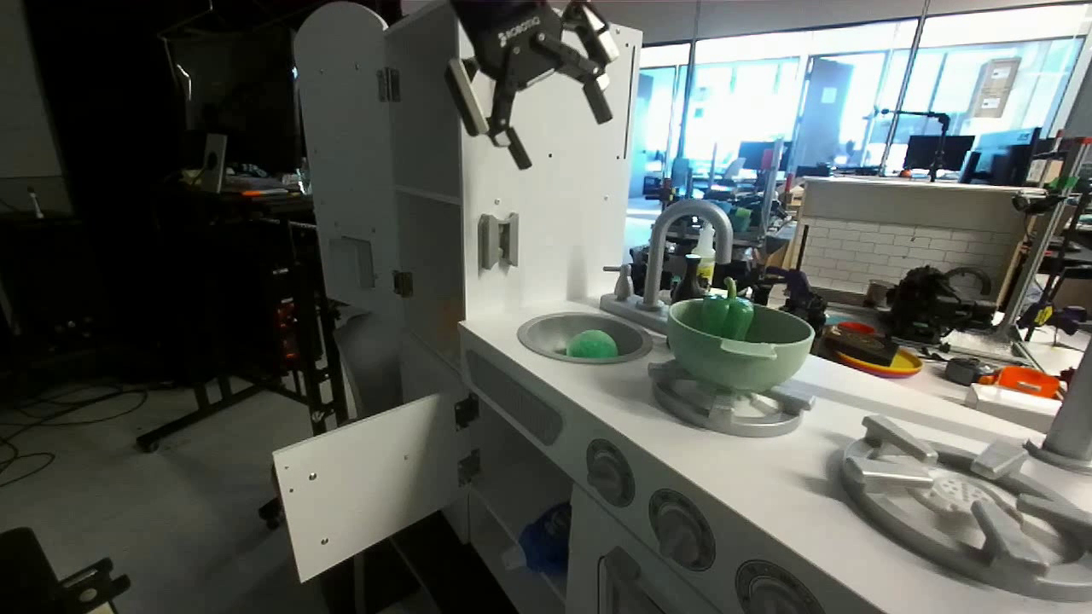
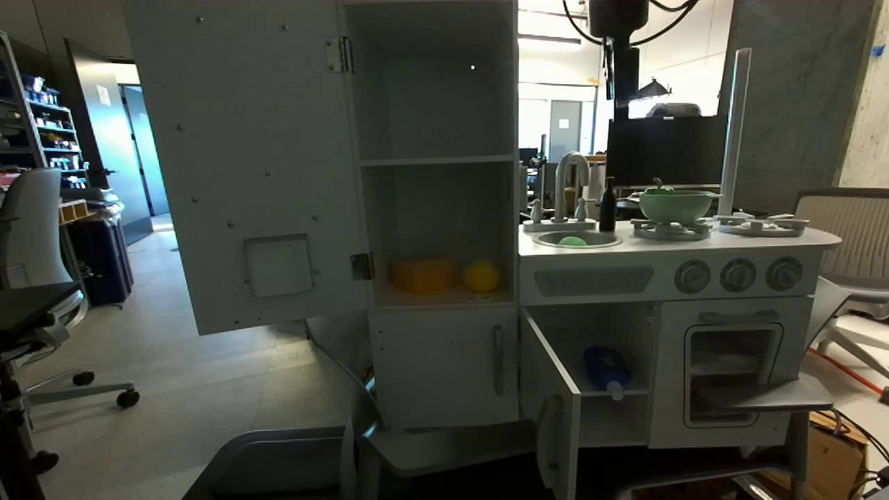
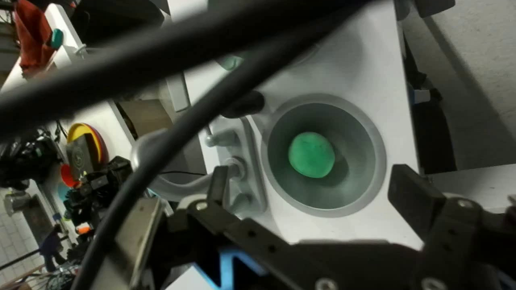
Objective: Put the blue bottle from the counter and green sponge from the sink inside the bottom cabinet, close the cabinet door
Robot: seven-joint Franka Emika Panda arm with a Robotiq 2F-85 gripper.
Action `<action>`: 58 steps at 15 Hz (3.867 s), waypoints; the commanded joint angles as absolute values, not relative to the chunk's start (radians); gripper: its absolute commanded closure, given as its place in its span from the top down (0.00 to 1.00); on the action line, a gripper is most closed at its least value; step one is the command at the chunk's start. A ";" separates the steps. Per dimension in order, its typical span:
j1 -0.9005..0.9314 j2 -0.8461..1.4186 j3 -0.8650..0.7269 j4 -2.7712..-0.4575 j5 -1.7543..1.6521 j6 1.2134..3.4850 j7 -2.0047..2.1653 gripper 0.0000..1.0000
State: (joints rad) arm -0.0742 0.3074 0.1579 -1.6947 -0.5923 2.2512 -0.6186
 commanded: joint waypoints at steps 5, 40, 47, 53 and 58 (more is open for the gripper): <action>0.030 0.652 0.078 -1.274 -0.445 2.053 -0.579 1.00; -0.010 1.123 0.062 -0.754 -0.198 1.850 -0.503 1.00; -0.008 1.171 0.054 -0.725 -0.205 1.891 -0.490 1.00; -0.010 1.208 0.055 -0.677 -0.203 1.921 -0.485 1.00; -0.006 1.234 0.055 -0.661 -0.204 1.910 -0.487 1.00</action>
